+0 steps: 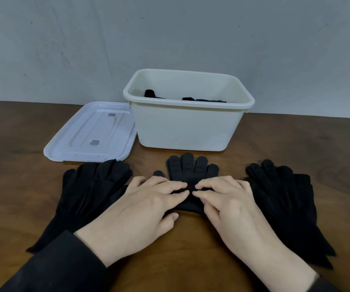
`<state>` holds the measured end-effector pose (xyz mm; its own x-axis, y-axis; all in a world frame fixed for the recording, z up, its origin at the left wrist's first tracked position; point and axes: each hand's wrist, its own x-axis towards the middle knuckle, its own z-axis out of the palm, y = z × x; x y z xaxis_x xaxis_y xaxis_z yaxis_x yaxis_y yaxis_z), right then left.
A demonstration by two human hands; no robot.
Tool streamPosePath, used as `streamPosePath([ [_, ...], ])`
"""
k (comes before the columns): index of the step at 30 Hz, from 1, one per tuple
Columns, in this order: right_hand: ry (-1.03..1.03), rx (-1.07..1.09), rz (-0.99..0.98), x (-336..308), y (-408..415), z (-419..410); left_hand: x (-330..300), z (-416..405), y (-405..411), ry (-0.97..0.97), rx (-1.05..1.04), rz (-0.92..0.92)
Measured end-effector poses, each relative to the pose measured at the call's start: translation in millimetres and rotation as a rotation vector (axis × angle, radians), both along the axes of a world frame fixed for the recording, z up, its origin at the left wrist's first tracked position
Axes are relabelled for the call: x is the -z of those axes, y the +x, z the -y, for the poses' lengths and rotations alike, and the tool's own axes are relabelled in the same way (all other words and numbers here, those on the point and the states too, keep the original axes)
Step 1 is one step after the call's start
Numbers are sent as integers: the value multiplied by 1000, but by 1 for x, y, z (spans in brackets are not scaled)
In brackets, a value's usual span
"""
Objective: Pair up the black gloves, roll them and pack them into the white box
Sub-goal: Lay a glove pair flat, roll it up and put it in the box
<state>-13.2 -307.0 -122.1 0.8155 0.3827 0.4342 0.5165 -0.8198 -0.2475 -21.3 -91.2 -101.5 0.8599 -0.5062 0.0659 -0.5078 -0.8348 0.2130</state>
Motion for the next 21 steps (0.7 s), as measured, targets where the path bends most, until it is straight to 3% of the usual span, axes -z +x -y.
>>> streamPosePath([
  [5, -60, -29, -298, -10, -6, 10, 1, -2, 2, 22, -36, -45],
  [14, 6, 1, -248, -17, -11, 5, -3, 1, 0, -106, -97, -9],
  [17, 89, 25, -339, -19, -12, 7, -4, -1, -4, -273, -159, -103],
  [21, 365, 36, -447, -22, -12, 6, -5, 0, -3, -431, -247, -201],
])
